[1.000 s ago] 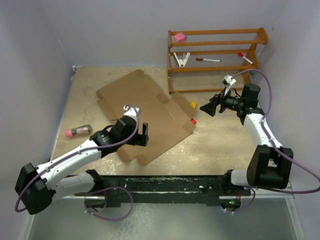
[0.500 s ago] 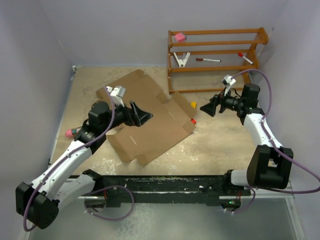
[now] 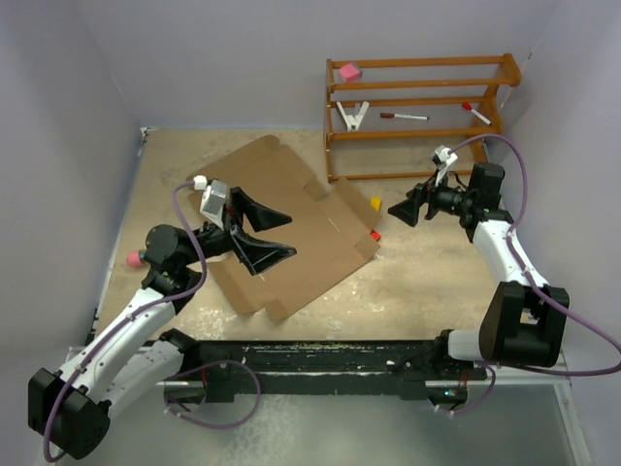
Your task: Fold the paper box
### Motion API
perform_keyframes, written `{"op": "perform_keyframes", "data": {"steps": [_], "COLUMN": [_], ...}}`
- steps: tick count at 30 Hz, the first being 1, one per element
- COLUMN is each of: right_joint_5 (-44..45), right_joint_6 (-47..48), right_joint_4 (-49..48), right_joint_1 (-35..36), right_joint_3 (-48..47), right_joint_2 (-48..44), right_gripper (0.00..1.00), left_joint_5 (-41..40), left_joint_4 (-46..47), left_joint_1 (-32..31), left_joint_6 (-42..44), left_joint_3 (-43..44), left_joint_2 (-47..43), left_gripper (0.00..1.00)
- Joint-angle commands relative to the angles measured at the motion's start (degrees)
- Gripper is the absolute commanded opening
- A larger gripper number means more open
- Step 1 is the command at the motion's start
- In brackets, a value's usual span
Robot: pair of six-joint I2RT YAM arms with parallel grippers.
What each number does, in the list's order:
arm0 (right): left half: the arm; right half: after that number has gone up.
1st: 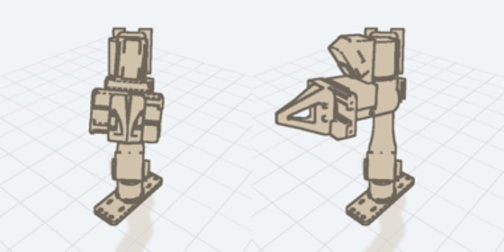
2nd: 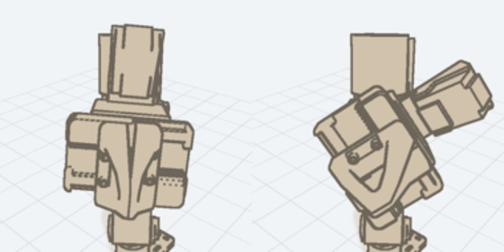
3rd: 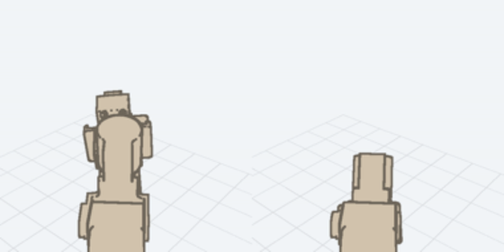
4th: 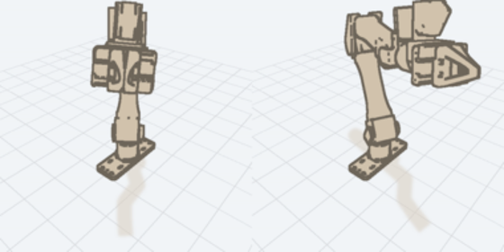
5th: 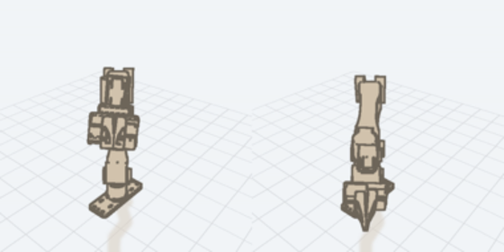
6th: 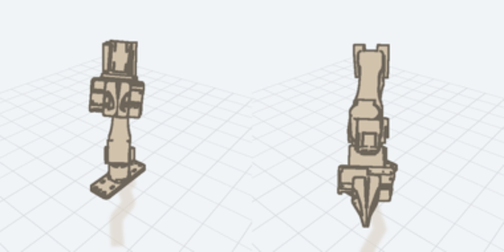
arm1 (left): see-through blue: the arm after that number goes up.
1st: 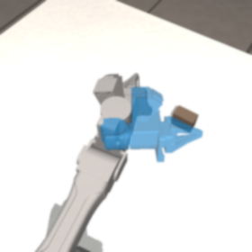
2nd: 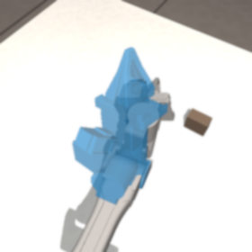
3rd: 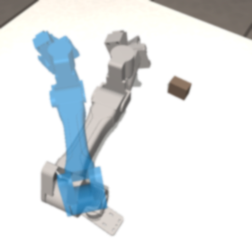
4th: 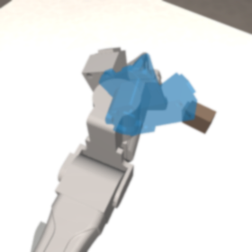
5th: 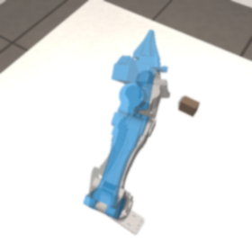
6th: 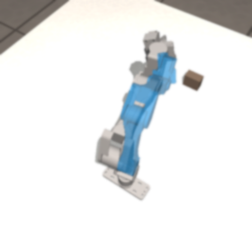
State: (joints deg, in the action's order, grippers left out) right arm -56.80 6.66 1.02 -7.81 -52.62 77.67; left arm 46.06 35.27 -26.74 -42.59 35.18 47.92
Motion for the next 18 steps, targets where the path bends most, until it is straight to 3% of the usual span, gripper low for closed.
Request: {"op": "perform_keyframes", "data": {"steps": [1,6,9,11,15,18], "right_joint_5": [-3.0,-3.1,-2.4,0.2,6.8,11.6], "right_joint_6": [1.0,1.6,2.3,4.0,8.8,8.2], "right_joint_4": [-0.1,-0.1,0.0,1.0,6.6,5.6], "right_joint_1": [0.3,0.3,0.3,0.4,2.4,5.5], "right_joint_3": [-2.6,-2.6,-2.8,-3.9,-9.4,-12.0], "right_joint_2": [-1.2,-1.5,-1.4,-1.2,0.6,3.2], "right_gripper": [1.0,1.0,1.0,1.0,1.0,1.0], "left_joint_5": [5.0,6.5,6.0,3.4,-12.3,-21.2], "left_joint_4": [11.5,13.3,9.6,2.5,-18.9,-28.9], "left_joint_1": [0.3,0.3,0.3,0.3,0.3,0.4], "left_joint_6": [-1.6,-1.6,1.0,5.3,14.4,15.7], "left_joint_3": [-0.6,-0.4,-0.5,0.0,3.9,6.9], "left_joint_2": [0.0,0.5,0.1,-0.6,0.5,3.5], "left_gripper": [0.98,0.98,0.98,0.98,0.98,0.98]}}
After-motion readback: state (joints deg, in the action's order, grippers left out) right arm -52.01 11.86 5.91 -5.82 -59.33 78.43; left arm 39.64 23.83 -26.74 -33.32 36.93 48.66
